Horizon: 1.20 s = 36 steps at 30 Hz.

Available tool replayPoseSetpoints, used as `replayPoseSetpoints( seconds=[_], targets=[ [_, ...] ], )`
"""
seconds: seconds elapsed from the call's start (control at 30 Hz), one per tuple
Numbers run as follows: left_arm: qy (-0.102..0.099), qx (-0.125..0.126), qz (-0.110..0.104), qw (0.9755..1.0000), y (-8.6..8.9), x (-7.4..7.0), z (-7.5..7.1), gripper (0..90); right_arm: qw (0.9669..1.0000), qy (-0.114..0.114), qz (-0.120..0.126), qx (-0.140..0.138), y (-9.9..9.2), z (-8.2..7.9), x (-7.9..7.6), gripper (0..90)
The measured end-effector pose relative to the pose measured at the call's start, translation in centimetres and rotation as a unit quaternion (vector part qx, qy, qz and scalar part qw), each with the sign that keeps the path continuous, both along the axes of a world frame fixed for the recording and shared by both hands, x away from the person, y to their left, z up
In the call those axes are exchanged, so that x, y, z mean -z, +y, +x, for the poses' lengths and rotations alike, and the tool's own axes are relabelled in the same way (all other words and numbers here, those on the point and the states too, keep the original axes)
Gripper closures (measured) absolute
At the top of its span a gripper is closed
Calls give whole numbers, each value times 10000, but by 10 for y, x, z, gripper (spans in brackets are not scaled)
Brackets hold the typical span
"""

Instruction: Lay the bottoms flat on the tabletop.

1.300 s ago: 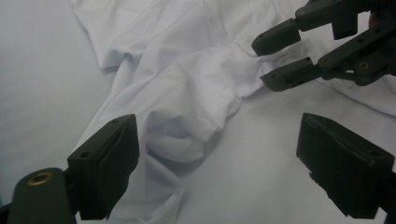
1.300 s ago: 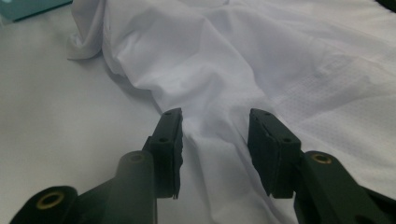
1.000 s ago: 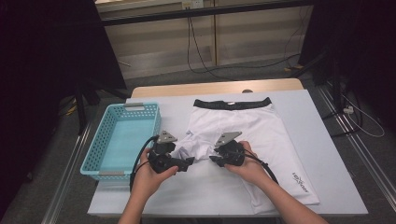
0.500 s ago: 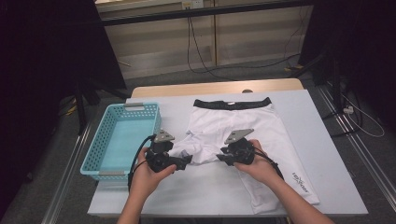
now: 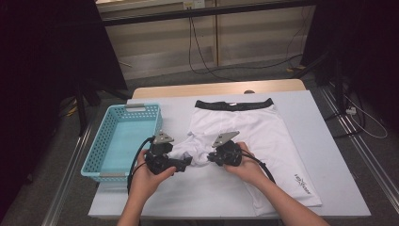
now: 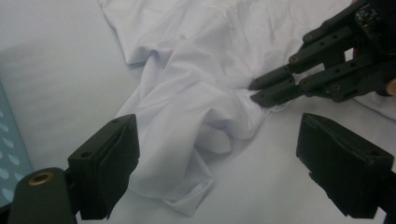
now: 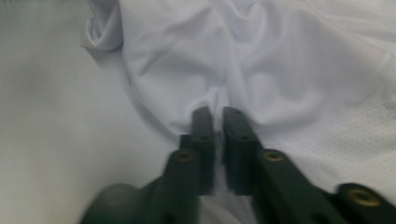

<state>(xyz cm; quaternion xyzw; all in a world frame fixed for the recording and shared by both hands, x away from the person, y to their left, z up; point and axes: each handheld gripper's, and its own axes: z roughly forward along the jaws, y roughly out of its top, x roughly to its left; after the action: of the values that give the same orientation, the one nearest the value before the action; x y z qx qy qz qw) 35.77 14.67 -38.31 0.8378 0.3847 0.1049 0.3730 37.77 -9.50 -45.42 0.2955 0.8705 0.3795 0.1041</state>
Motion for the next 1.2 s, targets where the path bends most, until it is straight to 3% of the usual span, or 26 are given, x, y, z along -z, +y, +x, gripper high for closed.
replayPoseSetpoints(
  seconds=[0.03,0.27,0.37,0.5,0.6,0.67,0.73,0.77,0.8,0.9,1.07,1.2],
  targets=[
    [-9,-10,-1,10000,0,0,0,137,9999,-12,-107,-21,-2,0,-1,898],
    [-55,-55,-15,10000,3,-2,2,137,9999,74,-18,101,-22,-4,-7,882],
    [-52,-57,-15,10000,4,-2,2,137,9999,-59,-33,153,-23,-7,-11,754],
    [-50,-110,-28,9999,7,-2,1,137,9993,-203,300,27,-11,-10,-16,556],
    [-32,-129,-34,9999,9,-1,-1,137,9992,-229,284,-145,6,-11,-15,495],
    [-19,-147,-20,9999,10,-1,-1,137,9995,-205,219,-89,16,-9,-11,520],
    [-24,-140,-24,9999,10,-2,-1,137,9996,-191,85,-163,20,-8,-6,807],
    [-30,-144,-22,9999,10,-3,-1,137,9996,-213,16,-195,19,-8,-5,867],
    [-71,-149,-16,9999,11,-3,-1,137,9995,-282,-45,-136,17,-8,-4,886],
    [-60,-142,-30,9999,10,-4,-2,137,9996,-216,163,116,2,-3,-9,893],
    [1,-68,30,10000,5,1,-1,139,9970,26,514,580,-22,4,-11,889],
    [48,-40,43,10000,3,4,-1,139,9965,92,545,633,-25,6,-9,882]
  ],
)
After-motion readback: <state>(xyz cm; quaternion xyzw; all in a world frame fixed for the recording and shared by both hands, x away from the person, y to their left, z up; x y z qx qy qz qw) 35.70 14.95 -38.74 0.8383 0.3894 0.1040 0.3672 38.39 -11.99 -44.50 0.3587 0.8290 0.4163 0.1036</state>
